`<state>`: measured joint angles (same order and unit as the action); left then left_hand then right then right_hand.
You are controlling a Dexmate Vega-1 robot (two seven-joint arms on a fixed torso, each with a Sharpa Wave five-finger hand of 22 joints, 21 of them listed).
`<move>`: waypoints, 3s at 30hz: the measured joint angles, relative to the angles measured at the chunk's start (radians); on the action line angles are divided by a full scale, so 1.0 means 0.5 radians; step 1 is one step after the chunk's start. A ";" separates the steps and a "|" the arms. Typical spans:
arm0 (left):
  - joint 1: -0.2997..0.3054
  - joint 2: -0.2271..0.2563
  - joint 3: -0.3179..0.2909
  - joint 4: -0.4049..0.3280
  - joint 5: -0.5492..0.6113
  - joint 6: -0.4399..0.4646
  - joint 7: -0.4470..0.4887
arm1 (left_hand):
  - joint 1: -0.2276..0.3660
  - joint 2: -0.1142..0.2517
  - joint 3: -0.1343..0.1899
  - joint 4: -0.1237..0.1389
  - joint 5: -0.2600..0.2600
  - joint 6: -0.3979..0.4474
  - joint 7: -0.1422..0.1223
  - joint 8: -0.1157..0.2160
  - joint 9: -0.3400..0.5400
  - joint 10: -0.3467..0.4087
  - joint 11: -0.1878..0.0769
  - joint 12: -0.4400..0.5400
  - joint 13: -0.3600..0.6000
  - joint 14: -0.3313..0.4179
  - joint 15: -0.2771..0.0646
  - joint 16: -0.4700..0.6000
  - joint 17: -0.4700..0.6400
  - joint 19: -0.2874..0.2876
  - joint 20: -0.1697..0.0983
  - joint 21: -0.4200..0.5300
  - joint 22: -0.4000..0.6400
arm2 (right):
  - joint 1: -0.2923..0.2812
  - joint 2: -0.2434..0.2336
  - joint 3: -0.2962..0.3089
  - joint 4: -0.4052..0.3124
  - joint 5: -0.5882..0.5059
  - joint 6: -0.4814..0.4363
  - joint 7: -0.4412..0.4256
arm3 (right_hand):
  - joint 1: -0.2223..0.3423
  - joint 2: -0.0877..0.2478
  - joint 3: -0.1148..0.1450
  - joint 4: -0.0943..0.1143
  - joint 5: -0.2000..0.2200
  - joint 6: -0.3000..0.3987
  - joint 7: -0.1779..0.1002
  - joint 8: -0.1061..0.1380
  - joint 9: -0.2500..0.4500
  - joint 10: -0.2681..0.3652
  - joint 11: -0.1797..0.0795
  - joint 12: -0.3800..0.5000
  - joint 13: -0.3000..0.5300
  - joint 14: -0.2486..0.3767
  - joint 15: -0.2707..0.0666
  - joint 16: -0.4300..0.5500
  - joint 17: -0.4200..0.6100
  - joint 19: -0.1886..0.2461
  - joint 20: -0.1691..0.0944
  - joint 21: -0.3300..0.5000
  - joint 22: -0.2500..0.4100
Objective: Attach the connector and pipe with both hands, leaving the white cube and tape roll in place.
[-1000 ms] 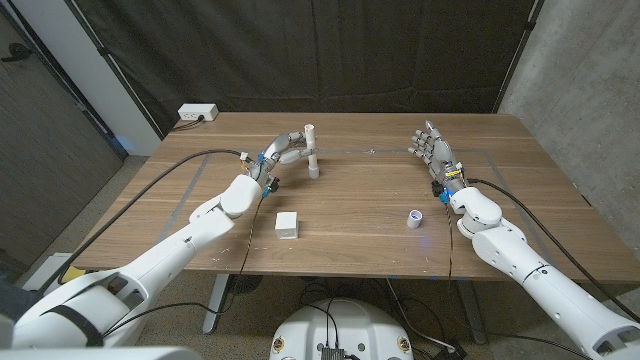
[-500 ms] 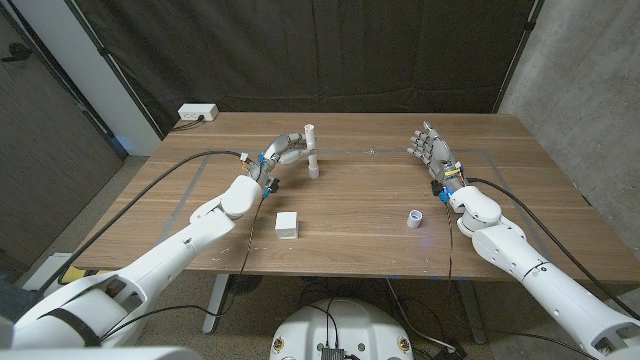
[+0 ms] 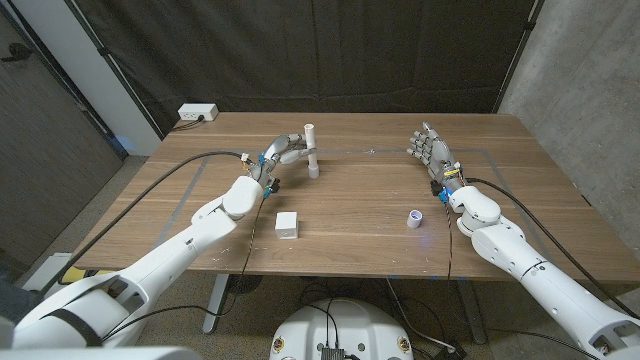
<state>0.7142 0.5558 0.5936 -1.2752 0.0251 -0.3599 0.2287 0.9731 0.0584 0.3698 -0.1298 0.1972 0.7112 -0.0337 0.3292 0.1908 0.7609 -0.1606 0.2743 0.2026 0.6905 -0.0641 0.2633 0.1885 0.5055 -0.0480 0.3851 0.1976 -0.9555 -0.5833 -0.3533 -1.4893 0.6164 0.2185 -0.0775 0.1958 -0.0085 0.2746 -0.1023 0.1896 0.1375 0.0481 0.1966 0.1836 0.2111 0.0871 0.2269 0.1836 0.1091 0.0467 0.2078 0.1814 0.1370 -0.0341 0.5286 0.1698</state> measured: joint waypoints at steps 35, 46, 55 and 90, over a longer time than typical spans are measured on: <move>-0.004 -0.063 -0.003 0.022 -0.139 0.058 -0.021 | 0.048 0.122 0.159 -0.016 -0.046 0.219 -0.032 0.017 -0.005 0.345 0.124 -0.018 -0.002 0.423 -0.118 0.005 -0.008 0.321 -0.029 0.180 -0.005 | -0.017 -0.007 0.010 -0.017 -0.001 0.006 -0.021 | 0.000 0.000 0.000 0.000 0.000 0.007 -0.007 0.000 0.010 0.011 -0.011 0.000 0.000 0.008 0.008 0.000 0.005 0.014 -0.014 -0.023 0.000; -0.011 -0.029 0.019 -0.025 -0.130 0.117 -0.065 | 0.049 0.121 0.173 -0.030 -0.047 0.222 -0.029 -0.039 -0.005 0.308 0.096 -0.071 -0.001 0.378 -0.104 -0.060 -0.014 0.237 -0.024 0.180 -0.014 | -0.028 -0.011 0.015 -0.027 -0.004 0.014 -0.027 | 0.000 0.000 0.000 0.000 0.000 0.007 -0.007 0.000 0.010 0.011 -0.011 0.000 0.000 0.013 0.001 -0.009 0.005 0.014 -0.014 -0.037 0.000; -0.016 -0.009 0.036 -0.071 -0.117 0.224 -0.103 | 0.104 0.066 0.203 -0.011 -0.047 0.216 -0.024 -0.069 -0.005 0.277 0.107 -0.106 0.009 0.340 -0.093 -0.094 -0.014 0.220 -0.022 0.180 -0.014 | -0.043 -0.017 0.023 -0.038 -0.004 0.016 -0.033 | 0.000 0.000 0.000 0.000 0.000 0.007 -0.007 0.000 0.010 0.011 -0.011 0.000 0.000 0.015 0.000 -0.009 0.005 0.029 0.000 -0.038 0.000; 0.049 -0.001 -0.007 -0.248 -0.085 0.374 0.072 | 0.085 0.085 0.234 0.003 -0.038 0.317 0.069 -0.091 0.018 0.442 0.136 -0.072 0.047 0.595 -0.162 -0.049 -0.003 0.365 -0.036 0.251 -0.024 | -0.334 -0.198 0.146 -0.401 -0.210 0.036 -0.281 | 0.482 0.046 0.105 -0.143 -0.009 0.252 -0.059 0.052 0.029 0.250 -0.100 0.035 0.000 0.312 -0.141 0.008 -0.009 0.337 -0.014 -0.100 0.010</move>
<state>0.7388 0.5554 0.5901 -1.3991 -0.0175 -0.1727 0.2649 1.0155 0.1011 0.4866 -0.1284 0.1781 0.8695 0.0008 0.2835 0.1998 0.9821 -0.0925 0.2383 0.2259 0.9879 -0.1452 0.2386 0.1870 0.6877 -0.0661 0.5108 0.1858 -1.1227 -0.6823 -0.2801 -1.6896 0.5113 0.2364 -0.2178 0.4369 0.0143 0.3273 -0.1739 0.1850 0.2637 0.0187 0.2228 0.1981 0.3363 0.0373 0.2442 0.1836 0.2652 -0.0238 0.2117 0.1767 0.3055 -0.0412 0.4785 0.1749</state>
